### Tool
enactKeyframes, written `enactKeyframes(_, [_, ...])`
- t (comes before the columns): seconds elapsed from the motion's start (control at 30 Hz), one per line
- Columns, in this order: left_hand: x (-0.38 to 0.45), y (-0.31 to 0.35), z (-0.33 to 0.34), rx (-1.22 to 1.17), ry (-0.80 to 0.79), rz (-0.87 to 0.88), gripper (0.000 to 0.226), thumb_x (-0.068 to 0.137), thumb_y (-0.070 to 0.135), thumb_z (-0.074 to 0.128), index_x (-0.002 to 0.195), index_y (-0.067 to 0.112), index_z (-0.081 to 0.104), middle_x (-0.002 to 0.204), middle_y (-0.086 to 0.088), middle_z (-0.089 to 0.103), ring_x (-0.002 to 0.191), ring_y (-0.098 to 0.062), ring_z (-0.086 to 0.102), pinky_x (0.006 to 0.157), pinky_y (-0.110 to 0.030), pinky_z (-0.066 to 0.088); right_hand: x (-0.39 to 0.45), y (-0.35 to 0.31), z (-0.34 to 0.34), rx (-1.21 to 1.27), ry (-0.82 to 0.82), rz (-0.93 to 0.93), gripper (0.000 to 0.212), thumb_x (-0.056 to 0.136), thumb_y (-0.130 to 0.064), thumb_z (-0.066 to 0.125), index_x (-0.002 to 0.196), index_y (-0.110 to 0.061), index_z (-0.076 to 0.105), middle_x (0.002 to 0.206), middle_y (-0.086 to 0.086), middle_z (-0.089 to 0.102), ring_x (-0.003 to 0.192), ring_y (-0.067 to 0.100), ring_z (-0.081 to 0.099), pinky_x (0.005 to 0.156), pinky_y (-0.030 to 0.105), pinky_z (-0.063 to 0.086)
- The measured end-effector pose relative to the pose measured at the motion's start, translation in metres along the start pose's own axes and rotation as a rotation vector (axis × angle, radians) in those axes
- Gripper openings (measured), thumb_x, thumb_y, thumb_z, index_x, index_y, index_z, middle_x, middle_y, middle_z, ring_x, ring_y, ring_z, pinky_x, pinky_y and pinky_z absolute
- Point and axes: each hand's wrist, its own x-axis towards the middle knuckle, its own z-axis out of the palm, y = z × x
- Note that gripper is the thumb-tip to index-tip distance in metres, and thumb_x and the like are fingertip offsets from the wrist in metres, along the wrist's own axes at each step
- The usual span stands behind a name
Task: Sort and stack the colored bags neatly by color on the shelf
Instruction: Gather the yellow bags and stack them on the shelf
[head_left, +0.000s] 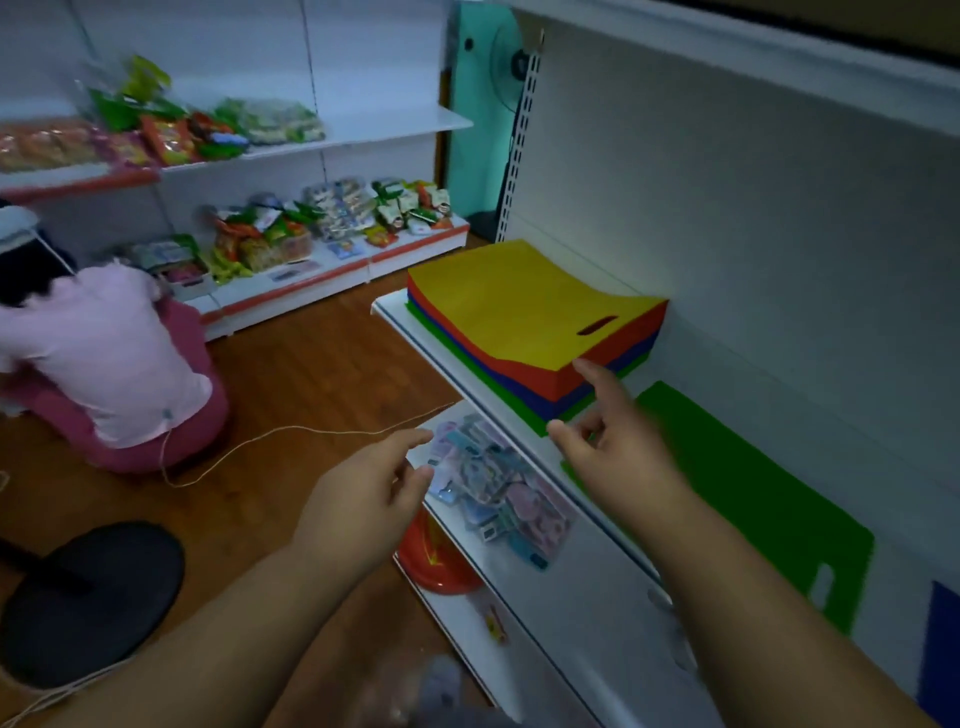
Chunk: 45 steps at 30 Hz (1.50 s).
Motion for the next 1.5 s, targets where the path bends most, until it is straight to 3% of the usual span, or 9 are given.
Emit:
enactKeyframes(0.1, [0.041,-0.003,-0.002,0.01,-0.062,0.054,0.035,0.095,0.047,0.051,0.13,0.048,0.049,0.087,0.024,0.058,0.078,0.004,0.056,0.062,-0.016,0.045,0.045,-0.006,0.001,-0.054,-0.084,0.065,0.082,0.092,-0.041,0.063,0.148,-0.054,0.004,0.083,0.002,0.066,0.077,0.018,0.066,0.072,0.04,0.057])
enactKeyframes(0.23, [0.086,-0.008,-0.011,-0.084,-0.107,0.065,0.034,0.096,0.039,0.054,0.128,0.05,0.05,0.082,0.024,0.059,0.08,0.002,0.058,0.059,-0.019,0.049,0.085,-0.014,0.012,-0.147,-0.156,0.16,0.071,0.092,-0.053,0.057,0.151,-0.028,0.029,0.132,0.007,0.059,0.105,0.026,0.064,0.088,0.043,0.055])
enactKeyframes(0.4, [0.127,-0.029,0.001,-0.543,-0.276,-0.133,0.033,0.096,0.03,0.059,0.124,0.048,0.053,0.095,0.003,0.064,0.072,-0.02,0.066,0.072,-0.044,0.057,0.093,-0.023,0.014,-0.202,-0.003,0.262,0.032,0.093,-0.054,0.054,0.101,-0.024,0.061,0.091,-0.004,0.065,0.078,0.016,0.063,0.073,0.035,0.054])
enactKeyframes(0.5, [0.16,-0.044,0.003,-0.628,-0.341,-0.204,0.041,0.099,0.031,0.055,0.138,0.036,0.044,0.102,0.002,0.063,0.074,-0.018,0.07,0.069,-0.035,0.056,0.086,-0.029,0.019,-0.206,0.144,0.385,0.021,0.093,-0.042,0.057,0.08,-0.026,0.055,0.081,-0.006,0.061,0.073,0.015,0.058,0.07,0.035,0.053])
enactKeyframes(0.6, [0.19,-0.06,-0.003,-0.728,-0.371,-0.249,0.04,0.099,0.032,0.054,0.138,0.033,0.045,0.086,-0.008,0.063,0.068,-0.016,0.066,0.065,-0.031,0.05,0.061,-0.041,0.033,-0.203,0.214,0.456,0.009,0.094,-0.033,0.055,0.087,-0.027,0.056,0.082,-0.003,0.062,0.067,0.017,0.058,0.062,0.032,0.05])
enactKeyframes(0.7, [0.208,-0.071,-0.01,-0.705,-0.327,-0.23,0.024,0.099,0.026,0.057,0.122,0.032,0.058,0.083,-0.006,0.065,0.059,-0.01,0.061,0.059,-0.028,0.046,0.032,-0.056,0.041,-0.203,0.289,0.449,0.019,0.096,-0.029,0.058,0.113,-0.026,0.064,0.11,0.001,0.069,0.089,0.022,0.063,0.068,0.028,0.044])
enactKeyframes(0.87, [0.198,-0.078,-0.025,-0.53,-0.343,-0.037,0.013,0.092,0.02,0.067,0.095,0.032,0.068,0.09,0.002,0.067,0.065,-0.004,0.057,0.06,-0.024,0.047,-0.016,-0.08,0.058,-0.208,0.48,0.521,0.036,0.096,-0.024,0.059,0.132,-0.021,0.061,0.133,0.002,0.062,0.119,0.024,0.059,0.098,0.035,0.047])
enactKeyframes(1.07, [0.164,-0.061,-0.022,-0.325,-0.444,0.43,0.022,0.096,0.023,0.062,0.116,0.027,0.069,0.122,0.001,0.065,0.114,-0.024,0.057,0.091,-0.038,0.046,-0.091,-0.087,0.06,-0.236,0.695,0.631,0.033,0.096,-0.024,0.06,0.129,-0.026,0.064,0.127,0.001,0.066,0.113,0.021,0.062,0.095,0.034,0.049])
enactKeyframes(1.5, [0.032,0.063,0.016,-0.356,-0.552,0.882,0.022,0.094,0.022,0.062,0.113,0.024,0.073,0.119,-0.009,0.067,0.119,-0.031,0.057,0.086,-0.034,0.044,-0.303,-0.048,0.051,-0.257,1.075,0.856,0.032,0.095,-0.025,0.062,0.126,-0.028,0.066,0.12,-0.007,0.07,0.109,0.014,0.064,0.085,0.02,0.043])
